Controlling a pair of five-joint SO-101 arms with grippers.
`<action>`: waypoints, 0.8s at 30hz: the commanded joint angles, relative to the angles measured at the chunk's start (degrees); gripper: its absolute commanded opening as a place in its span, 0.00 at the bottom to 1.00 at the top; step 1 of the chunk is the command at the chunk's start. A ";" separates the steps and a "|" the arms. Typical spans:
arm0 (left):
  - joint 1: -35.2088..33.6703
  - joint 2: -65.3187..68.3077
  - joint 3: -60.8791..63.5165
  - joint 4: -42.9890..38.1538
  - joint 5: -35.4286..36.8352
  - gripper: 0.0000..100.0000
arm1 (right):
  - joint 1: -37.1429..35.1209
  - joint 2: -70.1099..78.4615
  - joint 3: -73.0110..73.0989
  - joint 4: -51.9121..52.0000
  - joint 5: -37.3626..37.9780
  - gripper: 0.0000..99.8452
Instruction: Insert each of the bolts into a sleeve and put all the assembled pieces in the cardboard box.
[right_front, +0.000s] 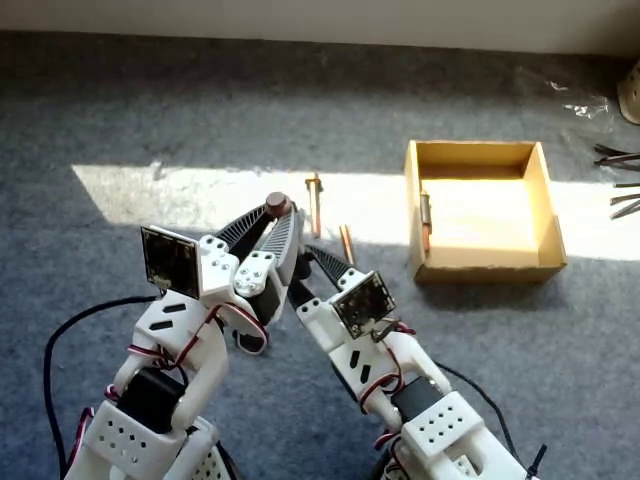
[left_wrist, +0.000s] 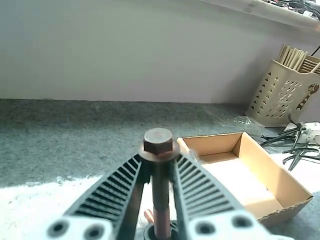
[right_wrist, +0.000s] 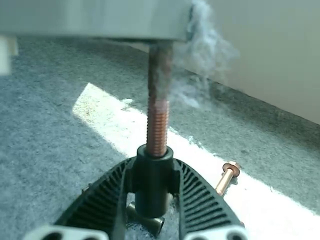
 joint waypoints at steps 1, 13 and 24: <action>-0.40 -0.92 -0.22 -0.26 0.18 0.00 | -0.31 -1.10 -0.13 -2.15 0.62 0.00; -3.21 -0.84 1.19 -0.62 0.18 0.00 | -0.22 -1.10 -0.22 -2.15 0.62 0.00; -3.12 -0.84 4.18 -0.70 0.18 0.00 | 1.89 -1.19 -0.57 -2.15 0.62 0.00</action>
